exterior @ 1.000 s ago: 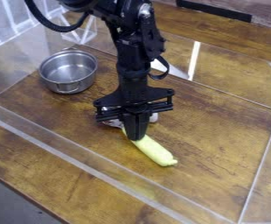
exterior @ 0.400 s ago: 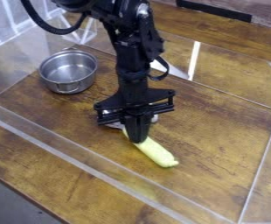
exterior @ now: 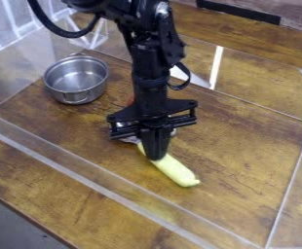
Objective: Move the green spoon to the left
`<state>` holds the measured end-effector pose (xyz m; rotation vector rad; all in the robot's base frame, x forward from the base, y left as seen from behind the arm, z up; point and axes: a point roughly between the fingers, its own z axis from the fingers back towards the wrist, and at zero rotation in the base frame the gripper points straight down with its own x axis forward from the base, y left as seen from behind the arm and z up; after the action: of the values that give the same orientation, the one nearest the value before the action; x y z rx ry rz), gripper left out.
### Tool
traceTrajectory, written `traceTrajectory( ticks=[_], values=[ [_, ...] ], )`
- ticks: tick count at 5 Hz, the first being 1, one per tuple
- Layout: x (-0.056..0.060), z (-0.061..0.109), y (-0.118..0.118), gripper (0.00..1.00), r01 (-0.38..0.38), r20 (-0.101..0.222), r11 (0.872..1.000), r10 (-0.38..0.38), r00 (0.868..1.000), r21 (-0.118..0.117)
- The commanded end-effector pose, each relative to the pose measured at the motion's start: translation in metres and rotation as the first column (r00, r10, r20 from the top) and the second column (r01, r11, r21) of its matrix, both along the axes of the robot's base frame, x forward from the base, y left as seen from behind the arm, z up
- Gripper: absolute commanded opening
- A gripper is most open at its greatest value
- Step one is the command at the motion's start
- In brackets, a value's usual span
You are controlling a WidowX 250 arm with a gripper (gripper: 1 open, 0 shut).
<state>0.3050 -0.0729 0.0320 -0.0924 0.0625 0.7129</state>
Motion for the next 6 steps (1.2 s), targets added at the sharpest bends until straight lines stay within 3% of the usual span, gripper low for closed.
traceTrajectory(
  ticks=[1,2,3,4,5,6],
  values=[
    [-0.022,-0.013,-0.022,0.00,0.048,-0.071,0.998,-0.050,0.996,-0.030],
    [-0.027,-0.014,-0.026,0.00,0.017,-0.074,0.999,-0.020,0.997,-0.036],
    [-0.030,-0.013,-0.028,1.00,-0.013,-0.076,0.999,0.010,0.997,-0.038],
    [-0.034,-0.004,-0.031,0.00,0.012,-0.073,0.999,-0.015,0.997,-0.036],
    [-0.039,0.005,-0.033,0.00,0.047,-0.072,0.998,-0.050,0.996,-0.033],
    [-0.040,0.025,-0.029,0.00,0.052,-0.067,0.998,-0.055,0.996,-0.040]
  ],
)
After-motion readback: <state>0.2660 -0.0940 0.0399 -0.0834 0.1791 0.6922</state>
